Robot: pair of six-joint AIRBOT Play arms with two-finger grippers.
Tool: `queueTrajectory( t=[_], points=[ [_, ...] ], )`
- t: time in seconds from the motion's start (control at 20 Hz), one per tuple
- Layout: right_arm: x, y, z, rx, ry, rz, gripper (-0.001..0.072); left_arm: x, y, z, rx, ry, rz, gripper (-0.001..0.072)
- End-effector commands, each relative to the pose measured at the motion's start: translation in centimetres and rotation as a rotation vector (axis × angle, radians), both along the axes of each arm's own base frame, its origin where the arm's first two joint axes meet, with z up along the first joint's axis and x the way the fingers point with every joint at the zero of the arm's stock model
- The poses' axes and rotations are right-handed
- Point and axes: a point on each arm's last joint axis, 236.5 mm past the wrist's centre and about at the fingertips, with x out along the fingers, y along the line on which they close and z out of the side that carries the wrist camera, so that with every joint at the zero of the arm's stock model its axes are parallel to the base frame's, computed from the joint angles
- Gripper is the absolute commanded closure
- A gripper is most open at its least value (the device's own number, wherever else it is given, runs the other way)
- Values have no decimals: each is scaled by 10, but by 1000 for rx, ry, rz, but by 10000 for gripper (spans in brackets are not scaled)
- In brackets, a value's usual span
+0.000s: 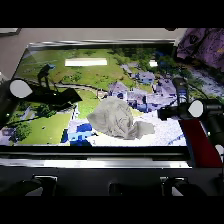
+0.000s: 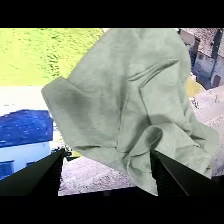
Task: Fold the clothes and pants, and hang the long-sleeved shirts on hangers.
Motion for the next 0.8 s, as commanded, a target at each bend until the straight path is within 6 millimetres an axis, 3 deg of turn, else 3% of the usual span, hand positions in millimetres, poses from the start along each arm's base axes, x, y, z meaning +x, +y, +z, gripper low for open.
queueTrajectory(
  t=[0.0, 0.1, 0.3, 0.55, 0.75],
  points=[
    [-32, 5, -53, 383, 208, -252, 285, 4, 41, 0, 16, 25, 65, 94],
    [-27, 14, -52, 581, 195, -276, 285, 6, 48, 0, 16, 25, 85, 95],
    [-19, 18, -67, 635, 199, -245, 283, 7, 49, 0, 15, 25, 88, 94],
    [-21, 19, -108, 653, 286, -247, 283, 7, 50, 0, 15, 26, 89, 96],
    [-25, 36, -114, 693, 326, -204, 297, 7, 51, -6, 21, 40, 90, 94]
  ],
)
